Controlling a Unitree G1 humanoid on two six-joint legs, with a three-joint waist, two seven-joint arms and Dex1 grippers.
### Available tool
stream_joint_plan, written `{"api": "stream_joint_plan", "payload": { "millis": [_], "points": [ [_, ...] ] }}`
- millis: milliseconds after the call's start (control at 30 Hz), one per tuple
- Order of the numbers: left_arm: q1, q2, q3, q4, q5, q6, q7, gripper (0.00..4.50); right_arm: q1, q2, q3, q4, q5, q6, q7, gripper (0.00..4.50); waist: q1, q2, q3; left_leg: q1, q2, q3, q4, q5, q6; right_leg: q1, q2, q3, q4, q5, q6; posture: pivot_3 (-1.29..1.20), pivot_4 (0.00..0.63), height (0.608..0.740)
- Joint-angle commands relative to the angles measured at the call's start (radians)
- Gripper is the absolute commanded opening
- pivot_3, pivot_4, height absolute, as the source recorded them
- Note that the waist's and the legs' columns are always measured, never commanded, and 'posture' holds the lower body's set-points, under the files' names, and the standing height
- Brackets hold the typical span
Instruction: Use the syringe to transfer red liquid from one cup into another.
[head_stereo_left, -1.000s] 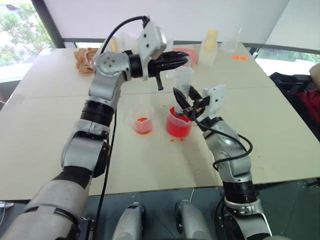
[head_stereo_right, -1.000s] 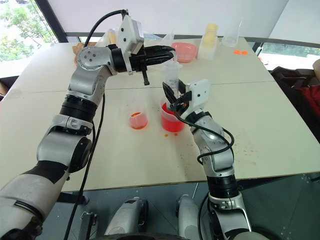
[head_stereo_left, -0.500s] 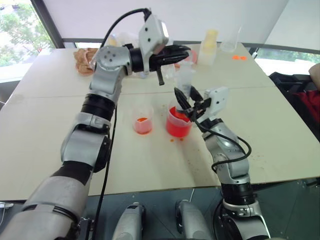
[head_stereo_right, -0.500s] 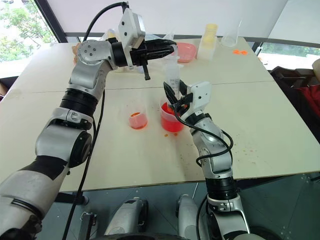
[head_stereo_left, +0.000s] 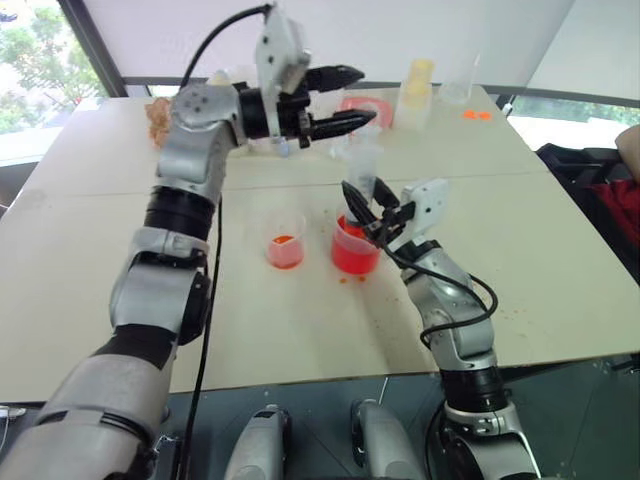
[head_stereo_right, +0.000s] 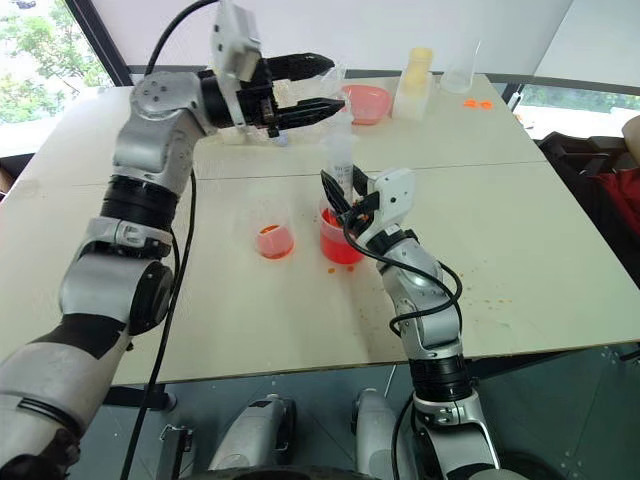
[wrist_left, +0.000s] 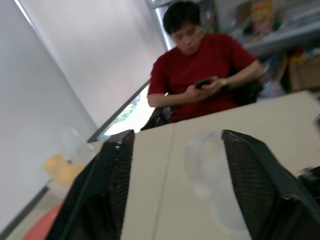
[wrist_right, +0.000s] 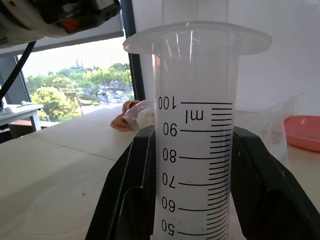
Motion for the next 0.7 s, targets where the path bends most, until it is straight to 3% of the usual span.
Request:
{"api": "stream_joint_plan", "payload": {
  "millis": [33, 333, 567, 700],
  "points": [
    [0.045, 0.052, 0.019, -0.163, -0.069, 0.145, -0.028, 3.01, -0.040, -0.014, -0.034, -0.033, 0.013, -0.005, -0.007, 1.39, 0.000, 0.000, 0.000, 0.000, 0.000, 0.000, 0.000, 0.000, 0.000, 0.000, 0.000, 0.000, 0.000, 0.000, 0.000, 0.00, 0.150, 0.740],
    [0.218, 0.289, 0.150, -0.392, -0.331, 0.642, -0.060, 3.01, -0.079, -0.047, -0.078, -0.055, 0.018, 0.003, -0.026, 1.39, -0.016, 0.000, 0.000, 0.001, 0.001, 0.000, 0.000, 0.000, 0.000, -0.001, 0.001, 0.001, 0.001, 0.000, 0.000, 0.00, 0.150, 0.740],
    [0.393, 0.392, 0.223, -0.520, -0.307, 0.617, 0.044, 3.01, -0.161, -0.036, -0.083, -0.091, 0.049, 0.036, -0.042, 1.39, -0.021, 0.000, 0.000, 0.002, 0.003, 0.000, -0.001, 0.000, -0.001, -0.001, 0.000, 0.002, 0.001, 0.000, -0.001, 0.00, 0.150, 0.740],
    [0.526, 0.437, 0.301, -0.604, -0.330, 0.634, 0.114, 3.01, -0.259, 0.035, -0.009, -0.116, 0.102, 0.075, -0.015, 1.39, -0.026, 0.000, 0.000, 0.001, 0.004, 0.001, -0.001, 0.001, -0.001, -0.004, 0.000, 0.003, 0.002, 0.000, -0.001, 0.00, 0.150, 0.740]
  ]
}}
